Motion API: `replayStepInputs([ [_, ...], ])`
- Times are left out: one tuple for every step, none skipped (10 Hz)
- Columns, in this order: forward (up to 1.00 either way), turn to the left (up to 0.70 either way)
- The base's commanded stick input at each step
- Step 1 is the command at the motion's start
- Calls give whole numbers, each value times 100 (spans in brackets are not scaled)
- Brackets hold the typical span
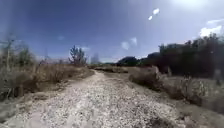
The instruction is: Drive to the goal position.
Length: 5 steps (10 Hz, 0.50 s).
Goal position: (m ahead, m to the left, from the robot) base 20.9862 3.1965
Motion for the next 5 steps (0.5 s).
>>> replayStepInputs([
  [70,0],
  [70,0],
  [70,0],
  [70,0],
  [70,0],
])
